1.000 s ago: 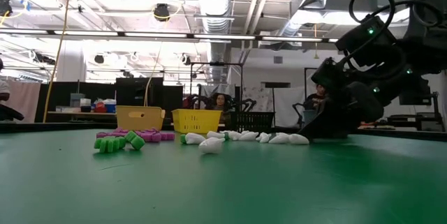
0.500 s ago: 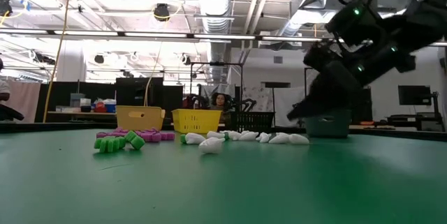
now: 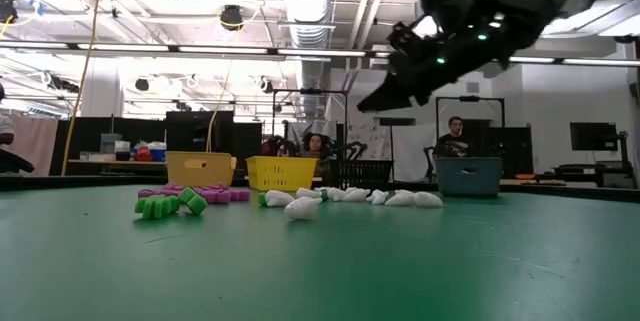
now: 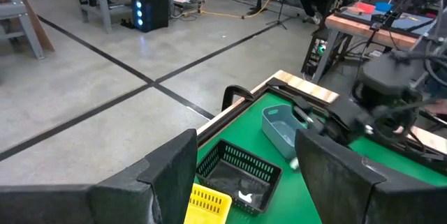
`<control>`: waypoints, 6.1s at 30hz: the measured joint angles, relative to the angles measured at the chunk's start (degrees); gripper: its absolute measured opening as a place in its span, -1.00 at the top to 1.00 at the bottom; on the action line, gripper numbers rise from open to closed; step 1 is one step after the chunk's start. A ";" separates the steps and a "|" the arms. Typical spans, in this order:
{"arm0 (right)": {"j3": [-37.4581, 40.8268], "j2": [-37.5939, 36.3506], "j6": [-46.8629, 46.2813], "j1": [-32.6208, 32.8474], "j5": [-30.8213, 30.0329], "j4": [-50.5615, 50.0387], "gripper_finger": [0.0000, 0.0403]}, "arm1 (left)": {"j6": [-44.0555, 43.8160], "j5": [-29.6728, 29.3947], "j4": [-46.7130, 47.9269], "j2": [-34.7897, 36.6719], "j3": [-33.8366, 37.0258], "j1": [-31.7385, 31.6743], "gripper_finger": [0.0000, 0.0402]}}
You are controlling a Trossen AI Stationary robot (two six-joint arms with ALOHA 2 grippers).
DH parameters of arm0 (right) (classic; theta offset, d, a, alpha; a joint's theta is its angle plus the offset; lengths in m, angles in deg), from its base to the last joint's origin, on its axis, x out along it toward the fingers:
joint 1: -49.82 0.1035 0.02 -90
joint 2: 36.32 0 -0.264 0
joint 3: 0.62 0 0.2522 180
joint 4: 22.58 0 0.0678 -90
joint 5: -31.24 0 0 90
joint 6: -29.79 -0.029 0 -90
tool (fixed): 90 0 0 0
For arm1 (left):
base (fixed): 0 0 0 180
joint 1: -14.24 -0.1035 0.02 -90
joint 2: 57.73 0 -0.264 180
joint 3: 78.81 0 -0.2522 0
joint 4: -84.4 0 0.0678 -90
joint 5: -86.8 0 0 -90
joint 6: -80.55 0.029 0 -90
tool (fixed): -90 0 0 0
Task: Sort Halloween decoration
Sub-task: Put the white ghost toy into the black bin, then adjust the black bin
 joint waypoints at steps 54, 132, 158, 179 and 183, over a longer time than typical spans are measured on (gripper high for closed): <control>10.89 -21.64 -27.03 24.60 -21.53 -26.33 0.39 | 0.05 0.39 0.50 0.02 0.02 -0.02 -0.15; 11.18 0.94 -26.70 20.09 -26.73 3.99 0.82 | 0.33 0.26 2.99 0.02 0.02 -0.02 -0.15; -2.01 7.45 -15.03 -2.39 -7.64 3.66 0.82 | 0.92 0.44 3.10 0.02 0.02 0.00 -0.15; -4.81 12.69 -15.27 -3.51 -8.28 3.03 0.56 | 0.94 0.50 3.15 0.02 0.02 0.00 -0.15; -4.82 12.69 -15.33 -3.49 -8.24 3.03 0.50 | 0.94 0.50 3.15 0.02 0.02 0.00 -0.15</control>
